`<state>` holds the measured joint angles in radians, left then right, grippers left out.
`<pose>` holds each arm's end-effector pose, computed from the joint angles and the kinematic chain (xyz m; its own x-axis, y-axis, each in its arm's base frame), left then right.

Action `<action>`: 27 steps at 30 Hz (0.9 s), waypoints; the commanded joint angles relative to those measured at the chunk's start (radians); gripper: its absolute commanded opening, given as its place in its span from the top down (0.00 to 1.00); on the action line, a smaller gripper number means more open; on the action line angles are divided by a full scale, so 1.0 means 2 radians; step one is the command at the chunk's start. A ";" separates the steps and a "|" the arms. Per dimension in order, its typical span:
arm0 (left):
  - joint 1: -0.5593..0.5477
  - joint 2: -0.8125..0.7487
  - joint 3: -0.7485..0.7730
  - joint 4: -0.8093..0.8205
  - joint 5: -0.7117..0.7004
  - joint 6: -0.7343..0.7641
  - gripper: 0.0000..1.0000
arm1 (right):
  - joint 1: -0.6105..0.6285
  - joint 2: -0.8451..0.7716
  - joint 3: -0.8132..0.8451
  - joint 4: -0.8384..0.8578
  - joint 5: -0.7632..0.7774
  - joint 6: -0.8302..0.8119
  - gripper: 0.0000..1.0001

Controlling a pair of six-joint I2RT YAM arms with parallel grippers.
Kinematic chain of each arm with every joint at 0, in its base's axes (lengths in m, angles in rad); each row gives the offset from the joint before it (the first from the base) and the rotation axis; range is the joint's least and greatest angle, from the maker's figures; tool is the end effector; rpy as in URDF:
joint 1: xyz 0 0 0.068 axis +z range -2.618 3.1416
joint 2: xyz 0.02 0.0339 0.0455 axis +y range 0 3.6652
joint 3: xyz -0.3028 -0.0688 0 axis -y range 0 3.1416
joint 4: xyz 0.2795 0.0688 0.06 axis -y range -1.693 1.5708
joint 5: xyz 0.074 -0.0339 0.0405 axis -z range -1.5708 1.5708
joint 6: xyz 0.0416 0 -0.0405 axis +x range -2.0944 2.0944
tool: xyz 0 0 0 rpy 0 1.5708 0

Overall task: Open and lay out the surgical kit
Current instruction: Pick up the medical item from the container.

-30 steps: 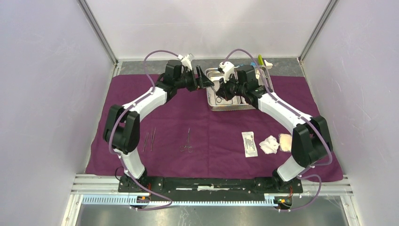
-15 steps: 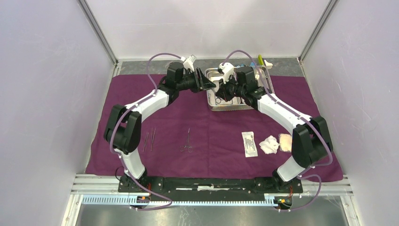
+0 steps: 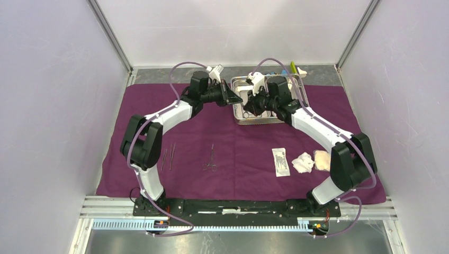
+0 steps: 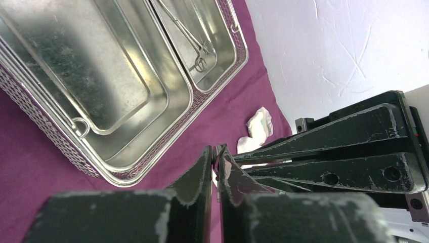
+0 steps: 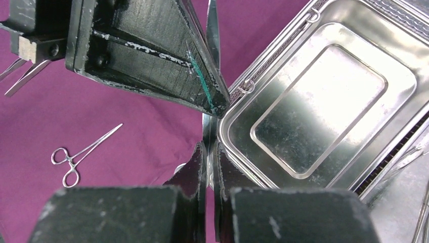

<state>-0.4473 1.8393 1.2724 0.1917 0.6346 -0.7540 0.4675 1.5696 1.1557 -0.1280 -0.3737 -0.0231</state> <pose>0.4116 -0.2248 0.2666 -0.8198 -0.2182 -0.5295 0.3903 0.4639 -0.7953 0.3469 0.1921 0.3007 -0.4442 -0.2483 -0.8608 -0.7092 0.6846 0.1684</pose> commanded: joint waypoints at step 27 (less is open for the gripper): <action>-0.002 -0.163 -0.098 -0.009 0.241 0.296 0.98 | -0.005 -0.071 -0.075 -0.045 -0.328 -0.183 0.35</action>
<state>-0.4492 1.5463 1.0893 0.0940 1.0416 -0.2253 0.4561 1.4105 0.9977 -0.2512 -0.8875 -0.3614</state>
